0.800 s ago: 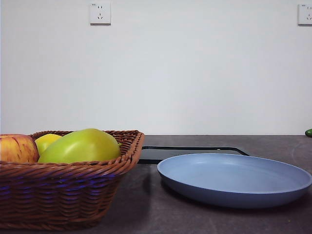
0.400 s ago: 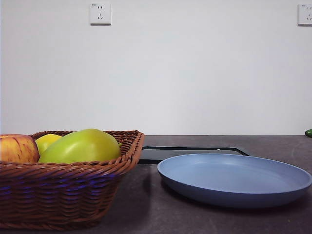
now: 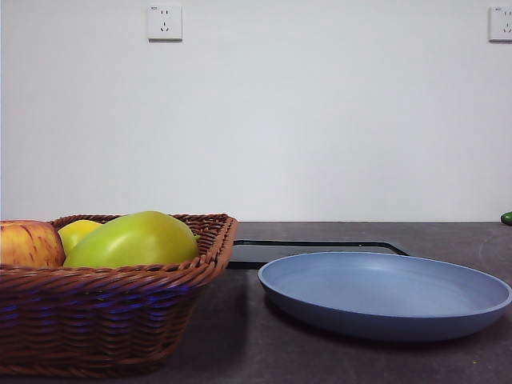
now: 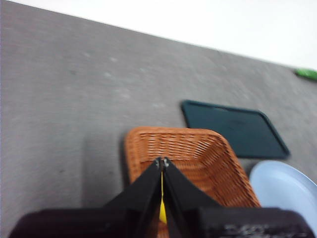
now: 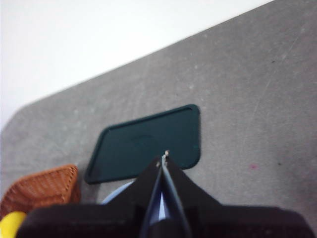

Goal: Take the lemon from the basket,put the lemon in the plate,hand out the plate

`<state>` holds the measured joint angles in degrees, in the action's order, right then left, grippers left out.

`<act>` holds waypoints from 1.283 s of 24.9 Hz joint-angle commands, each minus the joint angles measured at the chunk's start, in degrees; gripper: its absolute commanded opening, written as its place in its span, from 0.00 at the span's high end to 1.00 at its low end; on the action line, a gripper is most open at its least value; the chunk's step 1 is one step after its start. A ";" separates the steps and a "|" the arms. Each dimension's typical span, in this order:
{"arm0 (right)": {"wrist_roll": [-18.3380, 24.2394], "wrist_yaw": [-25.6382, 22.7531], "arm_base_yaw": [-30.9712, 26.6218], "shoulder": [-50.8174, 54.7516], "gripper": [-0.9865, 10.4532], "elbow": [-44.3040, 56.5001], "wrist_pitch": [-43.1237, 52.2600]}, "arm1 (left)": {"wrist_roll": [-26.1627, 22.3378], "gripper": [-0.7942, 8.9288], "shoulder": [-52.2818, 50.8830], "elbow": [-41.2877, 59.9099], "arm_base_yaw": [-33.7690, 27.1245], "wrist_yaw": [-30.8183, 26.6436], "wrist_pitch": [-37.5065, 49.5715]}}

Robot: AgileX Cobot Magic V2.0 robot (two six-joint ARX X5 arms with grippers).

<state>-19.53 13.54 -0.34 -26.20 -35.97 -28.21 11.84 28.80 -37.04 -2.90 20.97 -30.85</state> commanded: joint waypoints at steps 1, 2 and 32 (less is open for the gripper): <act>5.33 0.13 0.15 -4.70 0.91 -4.66 -3.10 | -3.98 0.91 5.22 -4.35 0.90 3.15 -1.22; 6.38 0.15 0.15 -6.51 0.91 -6.19 -4.85 | -4.52 0.91 7.52 -6.10 1.29 3.58 -2.47; 13.40 10.58 7.19 -62.47 0.71 -14.88 -9.53 | -4.33 0.50 30.71 -20.41 14.60 3.13 -13.31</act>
<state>-5.76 24.03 6.63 -87.79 -50.00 -38.00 7.14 59.13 -56.62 11.40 24.12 -44.71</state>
